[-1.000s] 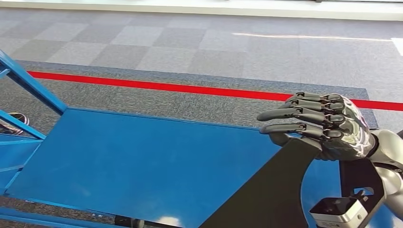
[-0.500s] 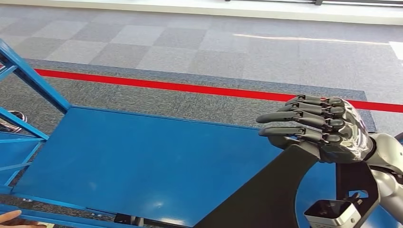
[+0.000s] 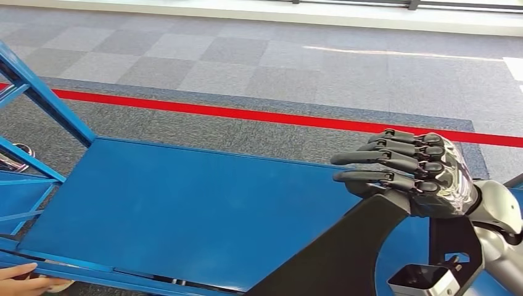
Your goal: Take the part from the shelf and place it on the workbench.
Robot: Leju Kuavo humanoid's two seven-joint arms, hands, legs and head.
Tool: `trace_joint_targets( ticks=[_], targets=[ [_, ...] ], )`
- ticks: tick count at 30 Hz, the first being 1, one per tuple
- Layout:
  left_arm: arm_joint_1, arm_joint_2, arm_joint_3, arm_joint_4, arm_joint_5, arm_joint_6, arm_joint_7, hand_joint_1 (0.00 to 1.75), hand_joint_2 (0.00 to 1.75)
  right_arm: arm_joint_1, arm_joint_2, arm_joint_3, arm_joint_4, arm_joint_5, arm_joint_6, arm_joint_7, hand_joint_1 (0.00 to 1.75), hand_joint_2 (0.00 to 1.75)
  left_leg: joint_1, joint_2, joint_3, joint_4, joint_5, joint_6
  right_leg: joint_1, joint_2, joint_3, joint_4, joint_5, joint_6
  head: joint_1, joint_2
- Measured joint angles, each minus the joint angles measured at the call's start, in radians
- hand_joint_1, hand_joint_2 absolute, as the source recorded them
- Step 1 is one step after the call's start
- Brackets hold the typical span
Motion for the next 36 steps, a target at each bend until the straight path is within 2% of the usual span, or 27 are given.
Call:
trace_joint_targets(
  ticks=[17, 33, 36],
  targets=[
    [0.021, 0.042, -0.001, 0.000, -0.022, 0.021, 0.012, 0.00, 0.00, 0.155, 0.017, -0.052, -0.034, 0.025, -0.094, -0.042, 1.75, 1.75, 0.000, 0.000, 0.001, 0.000, 0.000, 0.000, 0.000, 0.000, 0.001, 0.000, 0.000, 0.000, 0.000, 0.000],
    [0.017, 0.045, -0.001, 0.000, -0.024, 0.018, 0.011, 0.00, 0.00, 0.148, 0.022, -0.077, -0.037, -0.008, -0.039, -0.060, 1.75, 1.75, 0.000, 0.000, 0.001, 0.001, 0.000, 0.000, 0.000, 0.000, 0.002, 0.000, 0.001, 0.000, 0.000, 0.000],
    [0.014, 0.045, -0.001, 0.000, -0.021, 0.012, 0.010, 0.00, 0.00, 0.143, 0.022, -0.079, -0.037, -0.012, -0.028, -0.060, 1.75, 1.75, -0.001, 0.000, -0.002, 0.008, -0.004, 0.006, -0.005, -0.001, 0.002, -0.002, 0.004, 0.004, 0.000, 0.000]
  ],
)
